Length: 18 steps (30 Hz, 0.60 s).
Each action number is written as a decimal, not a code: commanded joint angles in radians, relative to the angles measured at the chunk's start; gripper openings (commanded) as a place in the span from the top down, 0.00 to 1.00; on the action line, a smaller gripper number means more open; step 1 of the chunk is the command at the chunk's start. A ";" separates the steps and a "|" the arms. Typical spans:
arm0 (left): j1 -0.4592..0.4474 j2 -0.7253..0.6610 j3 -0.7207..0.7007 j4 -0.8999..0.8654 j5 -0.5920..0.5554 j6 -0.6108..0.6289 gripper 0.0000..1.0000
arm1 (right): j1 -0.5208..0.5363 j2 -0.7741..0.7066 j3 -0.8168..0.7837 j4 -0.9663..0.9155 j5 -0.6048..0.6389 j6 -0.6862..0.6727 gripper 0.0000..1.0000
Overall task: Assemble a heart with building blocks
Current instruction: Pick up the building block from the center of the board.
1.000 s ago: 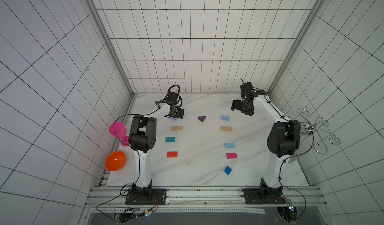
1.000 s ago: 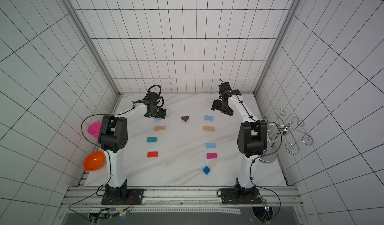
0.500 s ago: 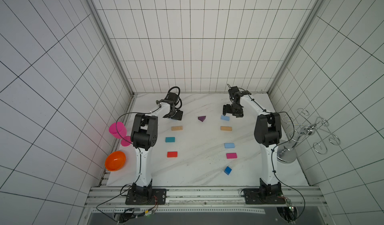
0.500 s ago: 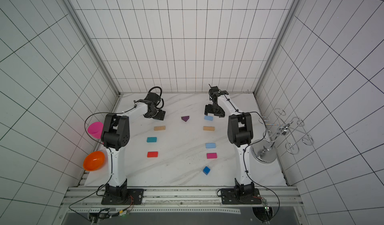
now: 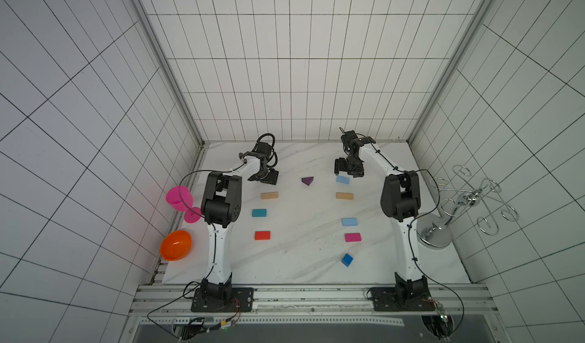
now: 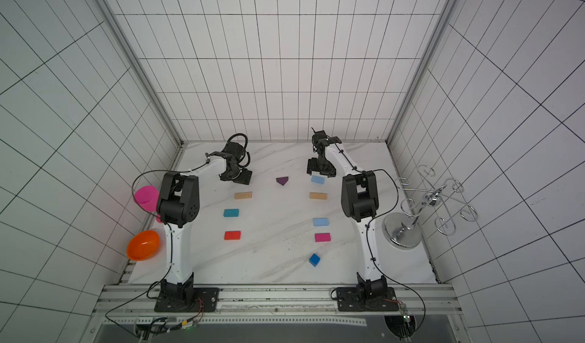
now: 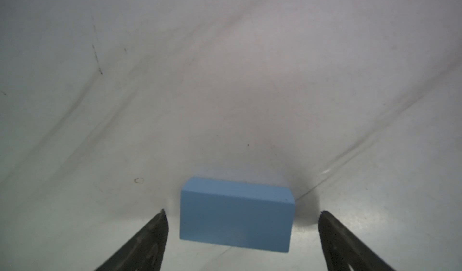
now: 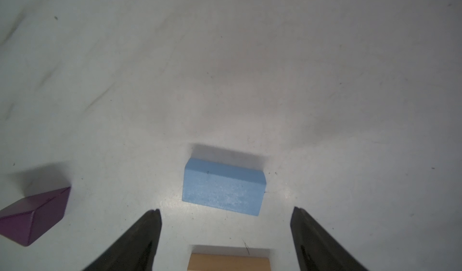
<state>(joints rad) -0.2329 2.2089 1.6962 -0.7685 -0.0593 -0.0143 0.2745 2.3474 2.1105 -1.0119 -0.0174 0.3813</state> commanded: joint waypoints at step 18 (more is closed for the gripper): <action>0.001 0.043 0.027 -0.009 -0.016 0.013 0.09 | 0.011 0.090 0.033 -0.055 0.015 0.039 0.24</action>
<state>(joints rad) -0.2329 2.2147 1.7008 -0.7692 -0.0628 -0.0147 0.2775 2.4081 2.1181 -1.0332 -0.0135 0.4072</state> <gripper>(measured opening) 0.912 0.773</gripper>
